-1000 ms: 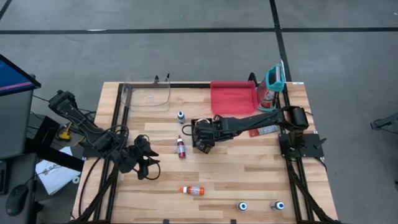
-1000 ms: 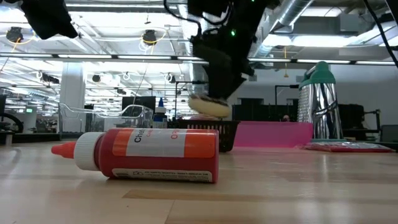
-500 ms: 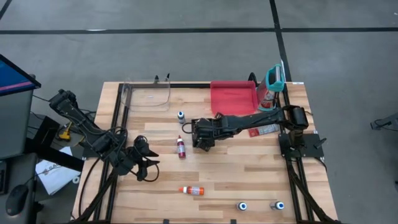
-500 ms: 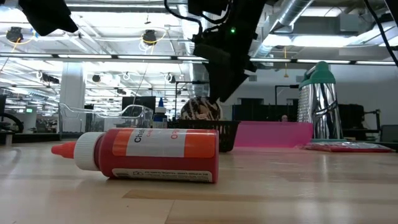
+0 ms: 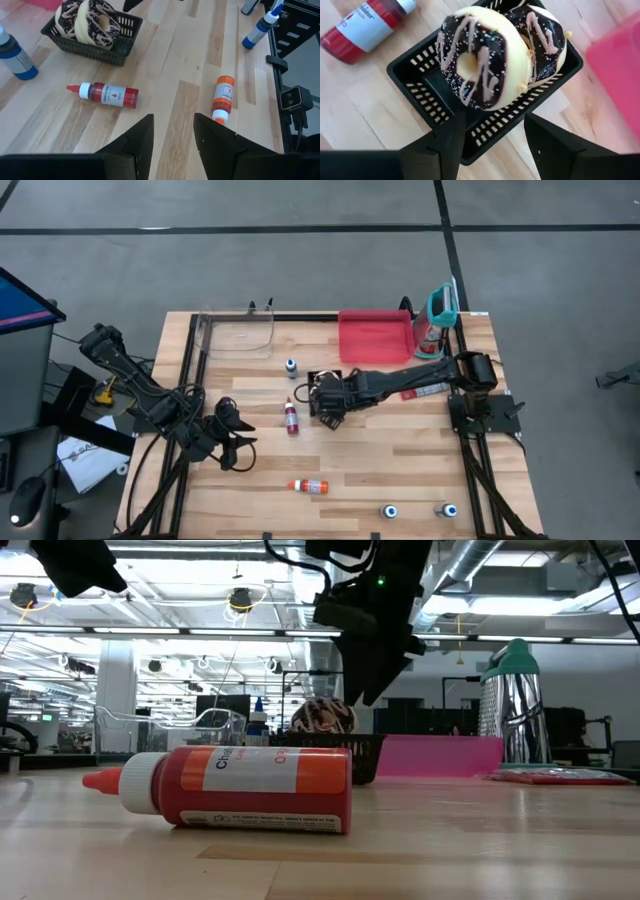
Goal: Pick & Place Food Item
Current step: Put the black donut into the black basket
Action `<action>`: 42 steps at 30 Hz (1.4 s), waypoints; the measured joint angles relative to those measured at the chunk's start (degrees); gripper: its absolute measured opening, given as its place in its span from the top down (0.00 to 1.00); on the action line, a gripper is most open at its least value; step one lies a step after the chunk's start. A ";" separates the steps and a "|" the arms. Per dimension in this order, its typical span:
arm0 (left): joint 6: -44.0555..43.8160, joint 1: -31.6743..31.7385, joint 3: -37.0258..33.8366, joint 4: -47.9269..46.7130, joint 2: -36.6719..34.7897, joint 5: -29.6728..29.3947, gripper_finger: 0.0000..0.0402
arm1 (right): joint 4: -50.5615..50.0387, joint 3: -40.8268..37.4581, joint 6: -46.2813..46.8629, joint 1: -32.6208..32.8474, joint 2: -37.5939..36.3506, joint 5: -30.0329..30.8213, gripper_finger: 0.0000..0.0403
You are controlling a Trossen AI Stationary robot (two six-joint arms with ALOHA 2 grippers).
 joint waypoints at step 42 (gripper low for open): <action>0.00 0.02 -0.02 0.15 0.02 -3.06 0.66 | 15.56 -7.19 14.36 -4.81 -2.44 -3.79 0.64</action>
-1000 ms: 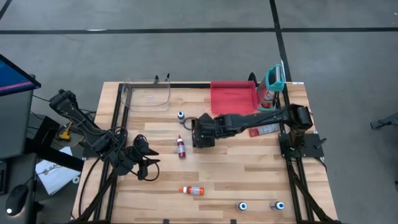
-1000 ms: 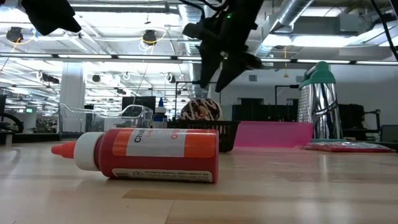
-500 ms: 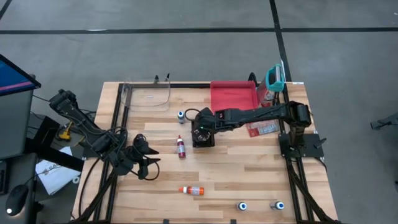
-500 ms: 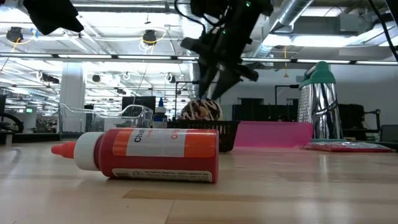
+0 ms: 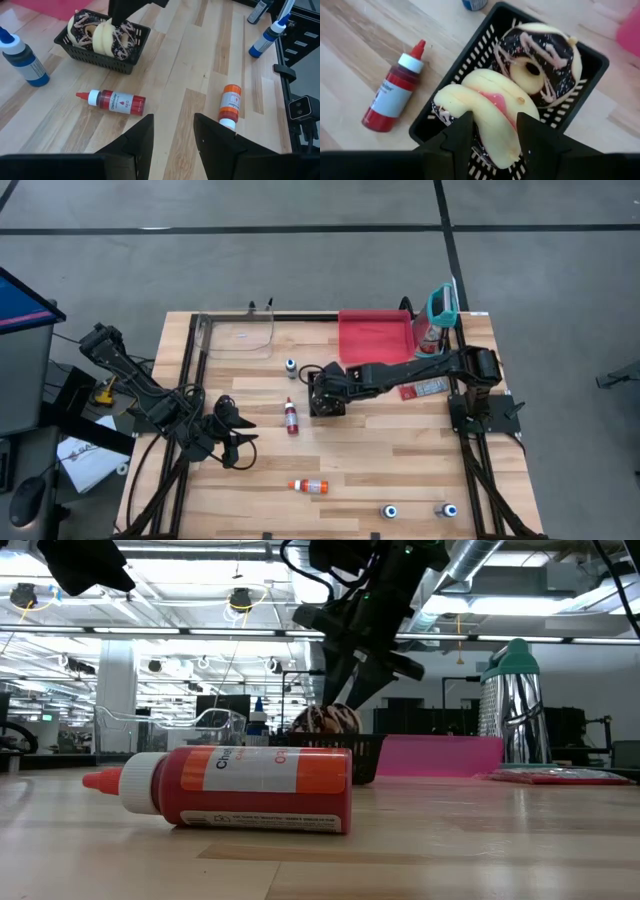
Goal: Pick & Place Food Item
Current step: Put the black donut into the black basket, then put the red food coloring bottle into the transparent bin
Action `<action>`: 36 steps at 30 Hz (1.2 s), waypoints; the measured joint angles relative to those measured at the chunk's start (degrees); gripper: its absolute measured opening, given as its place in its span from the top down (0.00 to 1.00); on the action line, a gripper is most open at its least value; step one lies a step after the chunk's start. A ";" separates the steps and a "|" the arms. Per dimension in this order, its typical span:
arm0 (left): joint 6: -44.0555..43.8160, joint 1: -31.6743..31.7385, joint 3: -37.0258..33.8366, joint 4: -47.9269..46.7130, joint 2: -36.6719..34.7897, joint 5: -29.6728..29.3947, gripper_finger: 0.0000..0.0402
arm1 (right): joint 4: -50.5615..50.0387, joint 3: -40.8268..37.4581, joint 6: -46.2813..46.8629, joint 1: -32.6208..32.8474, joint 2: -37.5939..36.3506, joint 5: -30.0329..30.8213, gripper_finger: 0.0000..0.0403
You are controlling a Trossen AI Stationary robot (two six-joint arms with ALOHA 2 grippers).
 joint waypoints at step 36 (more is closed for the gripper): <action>-0.13 0.00 0.00 1.55 0.00 -0.02 0.66 | -1.46 0.00 -4.78 -1.86 -2.97 1.72 0.65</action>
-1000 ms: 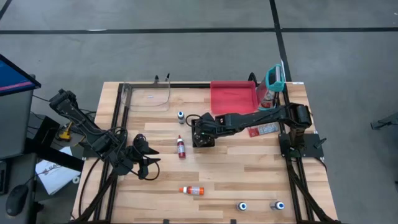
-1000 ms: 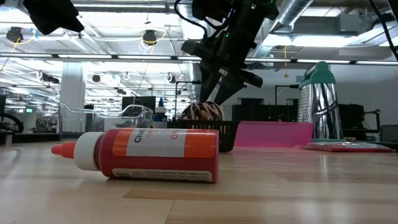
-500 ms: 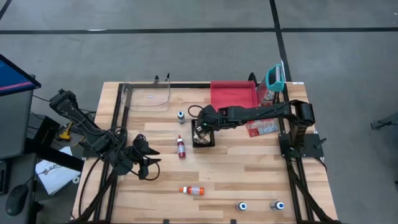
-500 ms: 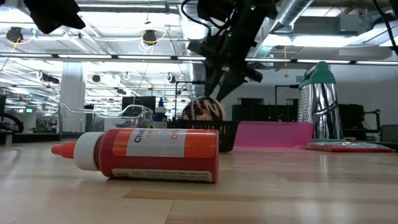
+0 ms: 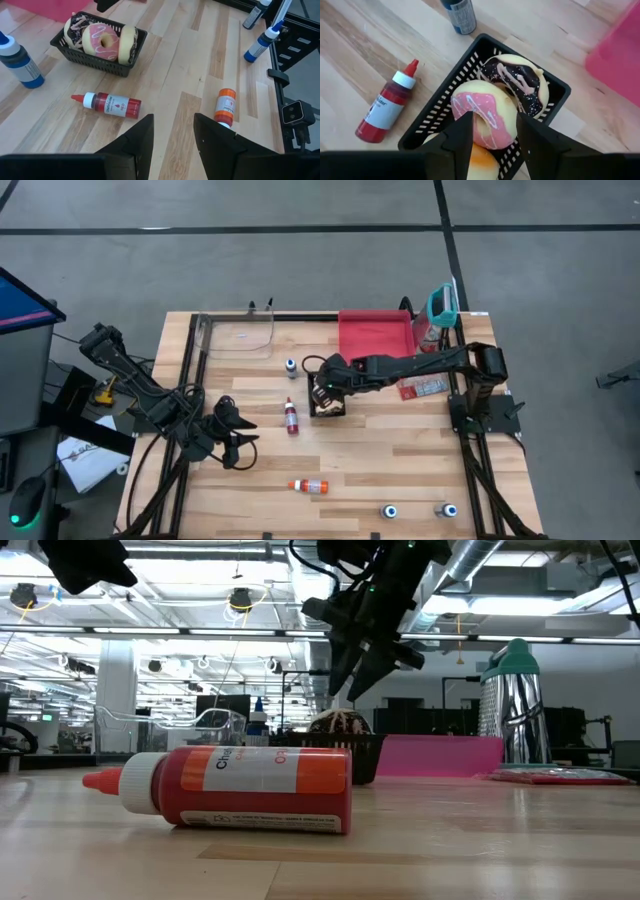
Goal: Pick & Place Food Item
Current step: Put the red food coloring bottle into the transparent bin
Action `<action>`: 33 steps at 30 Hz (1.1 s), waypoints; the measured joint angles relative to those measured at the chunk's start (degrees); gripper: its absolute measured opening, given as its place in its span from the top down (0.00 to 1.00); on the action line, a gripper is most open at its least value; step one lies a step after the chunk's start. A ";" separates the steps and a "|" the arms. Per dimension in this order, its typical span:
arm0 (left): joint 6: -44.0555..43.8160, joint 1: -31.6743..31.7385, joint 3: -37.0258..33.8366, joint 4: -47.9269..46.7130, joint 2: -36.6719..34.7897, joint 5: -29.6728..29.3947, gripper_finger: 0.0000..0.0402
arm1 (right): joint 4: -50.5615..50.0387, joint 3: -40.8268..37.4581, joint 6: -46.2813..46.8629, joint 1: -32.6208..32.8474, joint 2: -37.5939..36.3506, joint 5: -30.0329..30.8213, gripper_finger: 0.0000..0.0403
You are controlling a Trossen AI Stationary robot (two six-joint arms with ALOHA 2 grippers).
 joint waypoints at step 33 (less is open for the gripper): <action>-15.45 40.80 0.00 15.26 23.13 26.75 0.48 | -34.94 0.06 42.77 30.01 -20.84 15.85 0.65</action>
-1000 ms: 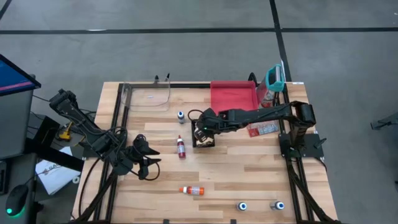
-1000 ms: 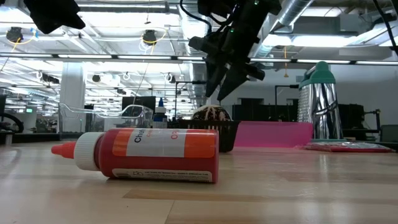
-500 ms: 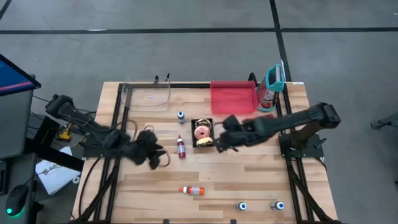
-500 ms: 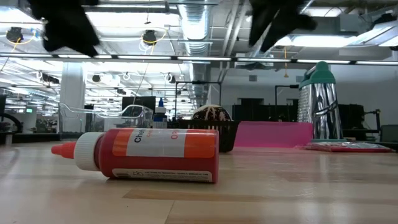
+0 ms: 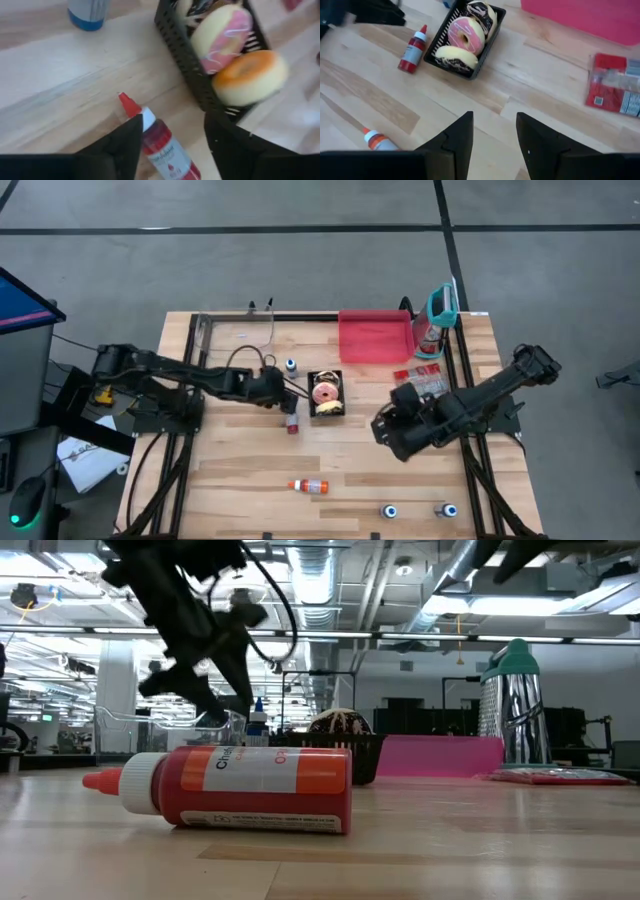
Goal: Pick & Place Food Item
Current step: Put the red food coloring bottle into the transparent bin
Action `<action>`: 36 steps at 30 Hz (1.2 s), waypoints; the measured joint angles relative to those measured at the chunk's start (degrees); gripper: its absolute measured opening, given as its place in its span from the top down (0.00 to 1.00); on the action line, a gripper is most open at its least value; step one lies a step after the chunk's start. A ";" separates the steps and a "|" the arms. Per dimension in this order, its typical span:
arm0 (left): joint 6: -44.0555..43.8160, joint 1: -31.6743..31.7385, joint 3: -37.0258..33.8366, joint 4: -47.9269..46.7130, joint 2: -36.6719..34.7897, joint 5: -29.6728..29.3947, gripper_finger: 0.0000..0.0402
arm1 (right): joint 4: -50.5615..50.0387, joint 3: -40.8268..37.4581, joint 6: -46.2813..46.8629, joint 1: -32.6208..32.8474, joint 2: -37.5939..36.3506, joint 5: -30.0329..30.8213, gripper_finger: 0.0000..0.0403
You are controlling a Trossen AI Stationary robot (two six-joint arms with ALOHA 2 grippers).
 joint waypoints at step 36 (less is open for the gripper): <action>-13.25 0.66 -0.11 -3.18 -2.74 -5.61 0.74 | -2.96 -0.04 11.27 8.59 -2.02 9.29 0.65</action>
